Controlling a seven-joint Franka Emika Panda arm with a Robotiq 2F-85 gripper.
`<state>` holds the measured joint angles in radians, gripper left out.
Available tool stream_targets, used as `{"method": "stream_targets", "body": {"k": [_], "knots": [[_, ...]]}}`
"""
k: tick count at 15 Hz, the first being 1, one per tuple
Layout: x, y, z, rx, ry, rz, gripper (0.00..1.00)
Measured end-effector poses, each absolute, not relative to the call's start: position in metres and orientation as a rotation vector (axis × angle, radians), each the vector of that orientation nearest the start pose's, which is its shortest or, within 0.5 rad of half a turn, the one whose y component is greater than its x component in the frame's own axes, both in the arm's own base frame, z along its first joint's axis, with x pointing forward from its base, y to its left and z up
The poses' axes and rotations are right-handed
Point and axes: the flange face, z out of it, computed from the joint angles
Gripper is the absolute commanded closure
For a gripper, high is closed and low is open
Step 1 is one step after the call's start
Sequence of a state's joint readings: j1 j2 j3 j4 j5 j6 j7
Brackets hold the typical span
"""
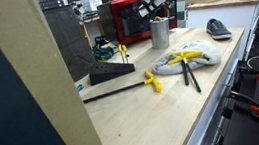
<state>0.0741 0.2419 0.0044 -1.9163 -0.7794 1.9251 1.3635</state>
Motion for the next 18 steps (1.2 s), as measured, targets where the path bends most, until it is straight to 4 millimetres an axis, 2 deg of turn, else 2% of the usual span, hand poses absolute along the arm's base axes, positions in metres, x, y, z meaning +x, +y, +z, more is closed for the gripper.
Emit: {"method": "stream_targets", "body": {"k": [4,9,13,18], "knots": [[0.594,0.002,0.384,2.267,-1.141,0.350,0.00],[0.597,0.028,0.440,2.514,-1.112,0.441,0.00],[0.601,0.041,0.476,2.739,-0.951,0.533,0.00],[0.604,0.051,0.488,2.996,-0.657,0.525,0.00]]}}
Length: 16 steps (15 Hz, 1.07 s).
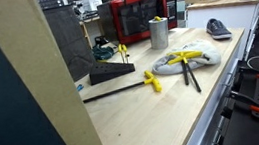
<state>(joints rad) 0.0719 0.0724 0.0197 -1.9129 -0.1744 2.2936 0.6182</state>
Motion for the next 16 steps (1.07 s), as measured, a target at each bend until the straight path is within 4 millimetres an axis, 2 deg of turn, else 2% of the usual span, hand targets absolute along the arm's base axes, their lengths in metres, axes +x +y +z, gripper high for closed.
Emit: {"method": "stream_targets", "body": {"k": [3,7,9,12,16], "knots": [[0.603,0.046,0.487,-2.996,0.539,-0.441,0.00],[0.595,0.023,0.482,-2.995,0.554,-0.301,0.00],[0.593,0.020,0.485,-2.997,0.561,-0.292,0.00],[0.592,0.023,0.486,-2.997,0.555,-0.291,0.00],[0.593,0.052,0.483,-2.980,0.599,-0.281,0.00]]}}
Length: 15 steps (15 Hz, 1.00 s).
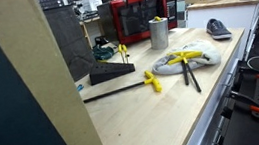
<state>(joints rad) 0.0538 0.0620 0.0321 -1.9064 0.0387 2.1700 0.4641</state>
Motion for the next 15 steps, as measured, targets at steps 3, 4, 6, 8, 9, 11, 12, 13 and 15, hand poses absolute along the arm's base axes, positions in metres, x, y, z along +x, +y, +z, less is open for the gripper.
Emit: {"method": "stream_targets", "body": {"k": [3,4,6,8,9,11,12,13,15], "knots": [[0.593,0.056,0.482,-2.961,0.668,-0.273,0.00],[0.594,0.052,0.482,-2.959,0.687,-0.269,0.00],[0.593,0.036,0.480,-2.958,0.731,-0.247,0.00],[0.591,0.014,0.476,-2.961,0.788,-0.201,0.00],[0.590,0.002,0.473,-2.961,0.816,-0.178,0.00],[0.589,-0.019,0.468,-2.957,0.870,-0.148,0.00],[0.589,-0.029,0.465,-2.953,0.896,-0.138,0.00],[0.589,-0.038,0.462,-2.949,0.920,-0.129,0.00],[0.589,-0.053,0.456,-2.943,0.959,-0.109,0.00]]}}
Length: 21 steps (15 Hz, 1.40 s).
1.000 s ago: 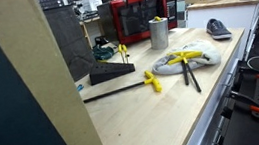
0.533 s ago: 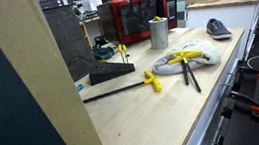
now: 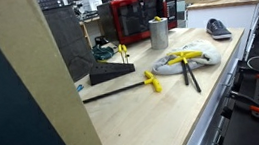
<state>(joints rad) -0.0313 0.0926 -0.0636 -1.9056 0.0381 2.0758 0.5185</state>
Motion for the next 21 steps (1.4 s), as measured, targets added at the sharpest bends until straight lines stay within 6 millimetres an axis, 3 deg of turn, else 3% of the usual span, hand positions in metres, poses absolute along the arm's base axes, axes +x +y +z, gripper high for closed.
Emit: {"method": "stream_targets", "body": {"k": [7,16,17,18,19,21], "knots": [[0.590,-0.078,0.433,-2.938,1.029,-0.043,0.00],[0.605,-0.090,0.417,-2.921,1.151,-0.027,0.00],[0.606,-0.090,0.416,-2.921,1.162,-0.027,0.02],[0.607,-0.091,0.415,-2.923,1.166,-0.027,0.26],[0.608,-0.091,0.414,-2.923,1.175,-0.027,0.27],[0.608,-0.091,0.412,-2.923,1.189,-0.024,0.40]]}}
